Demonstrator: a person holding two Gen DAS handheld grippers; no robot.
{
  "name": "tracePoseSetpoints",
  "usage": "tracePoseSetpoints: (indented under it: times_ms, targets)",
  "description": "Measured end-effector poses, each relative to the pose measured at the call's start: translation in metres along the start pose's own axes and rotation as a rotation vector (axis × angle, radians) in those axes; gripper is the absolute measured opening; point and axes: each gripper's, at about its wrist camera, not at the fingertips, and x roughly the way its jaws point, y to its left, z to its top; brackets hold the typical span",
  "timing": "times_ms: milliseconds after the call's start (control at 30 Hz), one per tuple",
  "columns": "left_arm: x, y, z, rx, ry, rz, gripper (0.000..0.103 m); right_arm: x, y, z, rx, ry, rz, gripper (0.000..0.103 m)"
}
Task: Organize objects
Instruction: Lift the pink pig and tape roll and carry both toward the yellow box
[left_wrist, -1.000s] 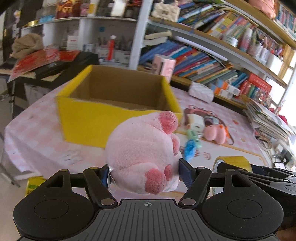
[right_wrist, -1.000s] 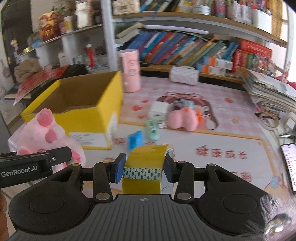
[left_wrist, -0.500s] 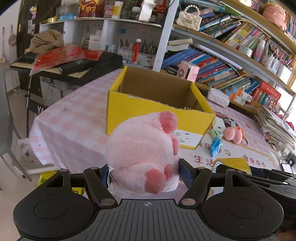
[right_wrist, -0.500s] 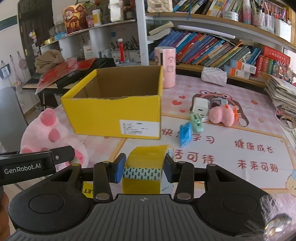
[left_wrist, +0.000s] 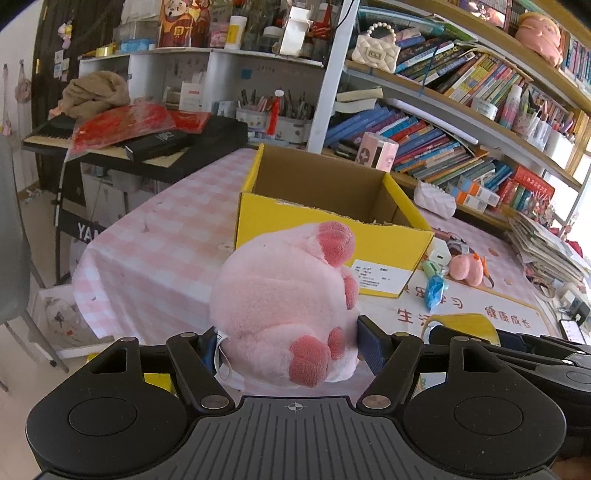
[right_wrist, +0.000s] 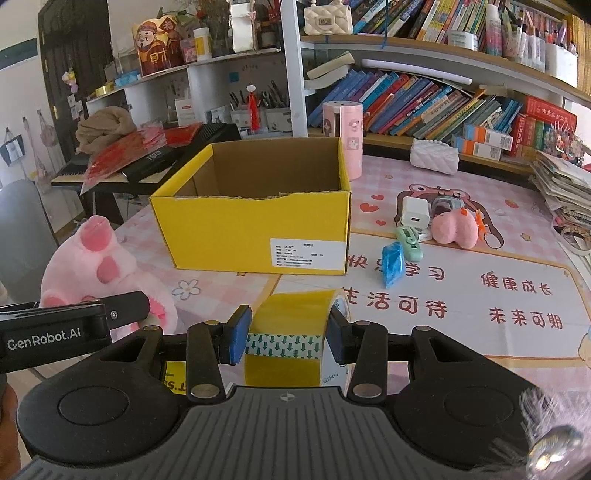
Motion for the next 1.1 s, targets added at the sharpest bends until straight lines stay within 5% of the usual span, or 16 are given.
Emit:
tracePoseSetpoints:
  times_ms: [700,1100]
  targets:
    - [0.0,0.014,0.008,0.014,-0.021,-0.014,0.071,0.006,0.023,0.007,-0.017,-0.001,-0.004,0.04]
    - [0.022,0.0,0.066,0.055,-0.132,-0.017,0.071,0.027,0.012,0.063,-0.029,-0.105,0.023,0.04]
